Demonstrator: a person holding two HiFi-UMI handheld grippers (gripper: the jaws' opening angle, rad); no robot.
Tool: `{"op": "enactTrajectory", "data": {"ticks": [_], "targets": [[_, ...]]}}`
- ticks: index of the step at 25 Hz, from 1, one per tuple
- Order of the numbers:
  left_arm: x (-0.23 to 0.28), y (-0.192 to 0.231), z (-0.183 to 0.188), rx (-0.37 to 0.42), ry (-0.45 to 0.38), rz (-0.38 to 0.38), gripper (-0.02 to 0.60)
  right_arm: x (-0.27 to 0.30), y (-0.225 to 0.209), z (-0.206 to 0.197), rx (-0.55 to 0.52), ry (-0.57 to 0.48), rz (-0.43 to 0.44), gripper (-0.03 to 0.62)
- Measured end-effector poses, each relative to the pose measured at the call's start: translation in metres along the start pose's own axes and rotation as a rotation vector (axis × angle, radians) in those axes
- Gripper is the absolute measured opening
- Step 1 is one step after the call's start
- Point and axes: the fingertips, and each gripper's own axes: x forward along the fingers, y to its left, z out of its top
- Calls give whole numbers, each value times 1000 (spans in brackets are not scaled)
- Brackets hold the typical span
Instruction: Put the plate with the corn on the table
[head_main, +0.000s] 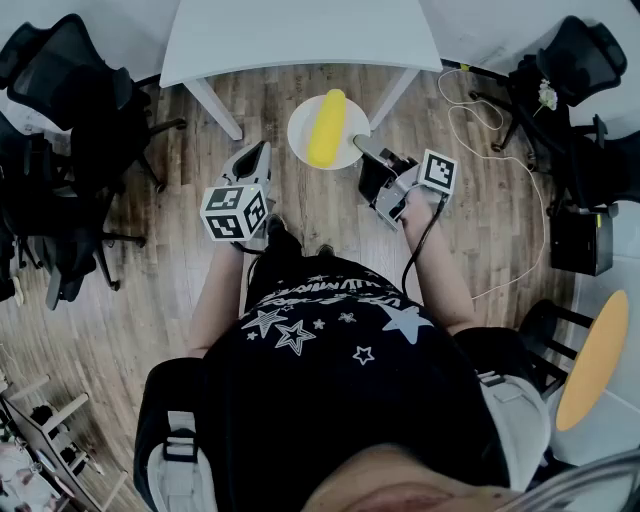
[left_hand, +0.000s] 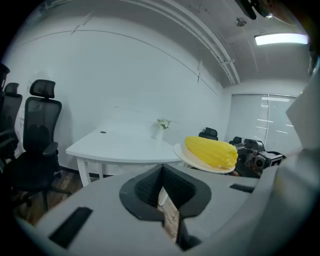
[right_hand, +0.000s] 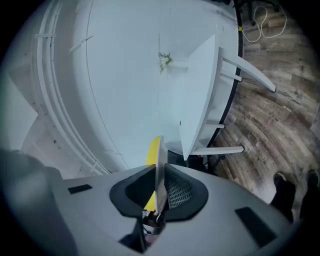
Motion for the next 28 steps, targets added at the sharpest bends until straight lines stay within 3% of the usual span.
{"op": "enactTrajectory", "data": {"ticks": [15, 28], "targets": [[5, -10, 8, 41, -6, -3, 6, -6, 4, 5, -8, 2, 16, 41], [12, -10, 1, 21, -5, 11, 6, -24, 2, 4, -5, 22, 17, 44]]}}
